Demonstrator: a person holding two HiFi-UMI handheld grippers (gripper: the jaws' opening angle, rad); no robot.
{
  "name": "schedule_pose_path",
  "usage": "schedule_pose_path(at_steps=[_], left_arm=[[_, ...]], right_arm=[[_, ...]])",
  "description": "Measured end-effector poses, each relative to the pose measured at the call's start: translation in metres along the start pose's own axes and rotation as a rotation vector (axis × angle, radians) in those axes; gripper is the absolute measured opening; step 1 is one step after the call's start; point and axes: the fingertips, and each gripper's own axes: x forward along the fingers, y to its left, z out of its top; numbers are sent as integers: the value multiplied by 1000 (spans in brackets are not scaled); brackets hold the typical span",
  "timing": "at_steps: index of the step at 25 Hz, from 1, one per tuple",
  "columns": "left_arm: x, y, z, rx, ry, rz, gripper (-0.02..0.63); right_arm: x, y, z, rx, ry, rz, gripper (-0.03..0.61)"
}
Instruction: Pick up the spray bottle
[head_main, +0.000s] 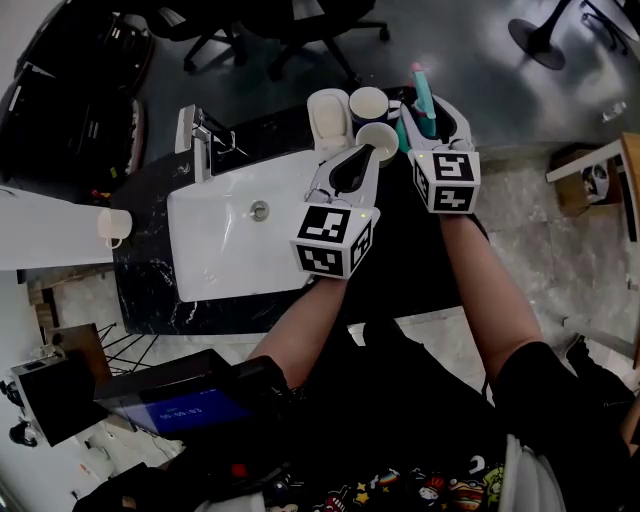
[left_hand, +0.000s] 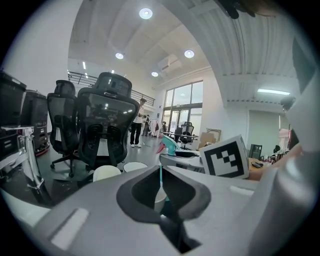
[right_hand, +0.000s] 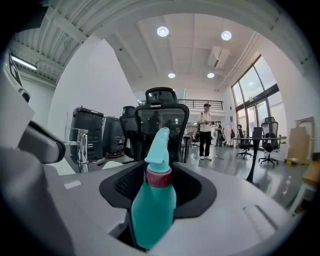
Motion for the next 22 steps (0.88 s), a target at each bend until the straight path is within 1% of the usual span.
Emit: schedule_pose_path(at_steps=[5,11,16,22], left_arm=[[2,-2,1,1,7,-22,6],[0,-7,4,10,8,-75,6],[-6,-18,10,22,4,-133,5],[-25,-33,20,37,-13,-201,5]], right_arm=[[-2,-2,6,-19,-9,-13,191],[-14,-3,19,-36,-24,-52,189],[-43,-2,35,-43,-46,-96,189],[-93,11,69,-39,-106,-142,188]])
